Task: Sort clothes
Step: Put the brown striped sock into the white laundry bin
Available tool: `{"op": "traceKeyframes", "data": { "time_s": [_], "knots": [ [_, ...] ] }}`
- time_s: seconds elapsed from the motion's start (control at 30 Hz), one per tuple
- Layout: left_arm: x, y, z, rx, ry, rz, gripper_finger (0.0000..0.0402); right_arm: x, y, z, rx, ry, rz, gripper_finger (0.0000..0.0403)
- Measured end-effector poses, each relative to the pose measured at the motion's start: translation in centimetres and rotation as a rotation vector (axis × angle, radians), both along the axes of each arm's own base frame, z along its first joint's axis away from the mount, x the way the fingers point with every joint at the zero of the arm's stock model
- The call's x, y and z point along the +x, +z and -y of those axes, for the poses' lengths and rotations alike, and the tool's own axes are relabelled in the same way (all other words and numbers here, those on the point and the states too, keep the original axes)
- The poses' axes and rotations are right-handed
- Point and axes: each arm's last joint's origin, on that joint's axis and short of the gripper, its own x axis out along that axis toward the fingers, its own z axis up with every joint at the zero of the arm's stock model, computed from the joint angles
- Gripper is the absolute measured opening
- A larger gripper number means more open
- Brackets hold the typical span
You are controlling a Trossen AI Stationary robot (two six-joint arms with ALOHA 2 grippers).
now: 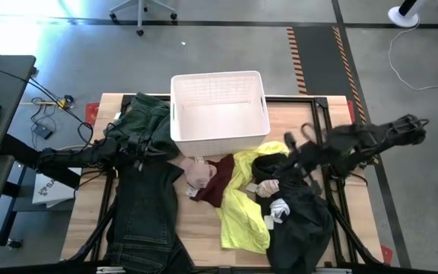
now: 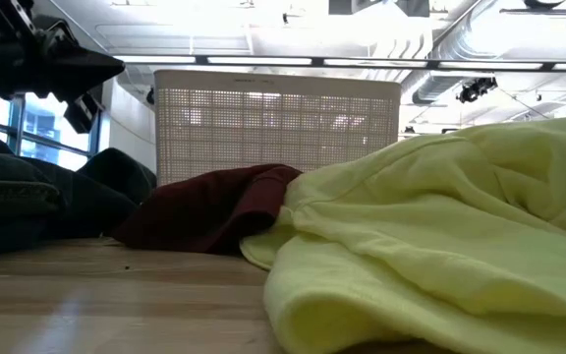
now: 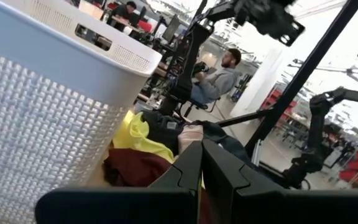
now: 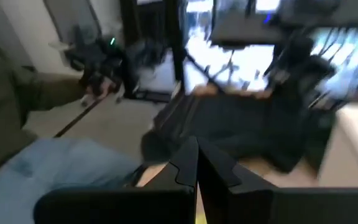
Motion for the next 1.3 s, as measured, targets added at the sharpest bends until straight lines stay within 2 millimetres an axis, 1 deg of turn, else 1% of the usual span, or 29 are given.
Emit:
{"op": "traceKeyframes", "data": {
  "time_s": [0.07, 0.17, 0.27, 0.37, 0.43, 0.53, 0.67, 0.73, 0.83, 1.03, 1.17, 1.3],
  "knots": [
    [0.0, 0.0, 0.0, -0.008, -0.001, 0.002, 0.0010, 1.2, -0.4, -0.7, 0.035, -0.006, -0.084, 0.0000],
    [0.0, 0.3, 0.1, -0.002, -0.001, 0.026, 0.0010, 2.5, -2.0, -1.7, 0.063, -0.033, -0.277, 0.0000],
    [-0.1, 0.7, 0.2, 0.004, -0.004, 0.071, 0.0010, 3.3, -3.8, -2.5, 0.088, -0.082, -0.477, 0.0001],
    [-0.1, 0.9, 0.4, -0.003, 0.007, 0.090, 0.0010, 3.7, -5.7, -3.3, 0.081, -0.133, -0.636, 0.0009],
    [-0.1, 0.8, 0.4, -0.007, 0.021, 0.085, 0.0010, 3.9, -7.1, -3.7, 0.066, -0.169, -0.739, 0.0025],
    [-0.1, 0.7, 0.6, -0.012, 0.039, 0.071, 0.0010, 4.0, -9.2, -4.1, 0.030, -0.233, -0.903, 0.0061],
    [-0.2, 0.7, 0.8, -0.016, 0.038, 0.070, 0.0010, 4.2, -11.7, -4.5, -0.080, -0.269, -1.069, 0.0117],
    [-0.2, 0.7, 0.9, -0.018, 0.043, 0.070, 0.0010, 4.4, -12.5, -4.5, -0.144, -0.268, -1.110, 0.0140],
    [-0.2, 0.7, 1.0, -0.016, 0.050, 0.068, 0.0010, 5.0, -13.5, -4.7, -0.238, -0.255, -1.110, 0.0169],
    [-0.2, 0.7, 1.3, -0.018, 0.017, 0.068, 0.0010, 6.6, -16.1, -4.7, -0.412, -0.172, -1.143, 0.0211],
    [-0.3, 0.7, 1.5, -0.018, -0.005, 0.068, 0.0010, 7.7, -17.8, -4.4, -0.517, -0.193, -1.162, 0.0232],
    [-0.3, 0.7, 1.7, -0.018, -0.009, 0.065, 0.0010, 8.5, -19.1, -3.9, -0.606, -0.238, -1.167, 0.0235]
  ]
}}
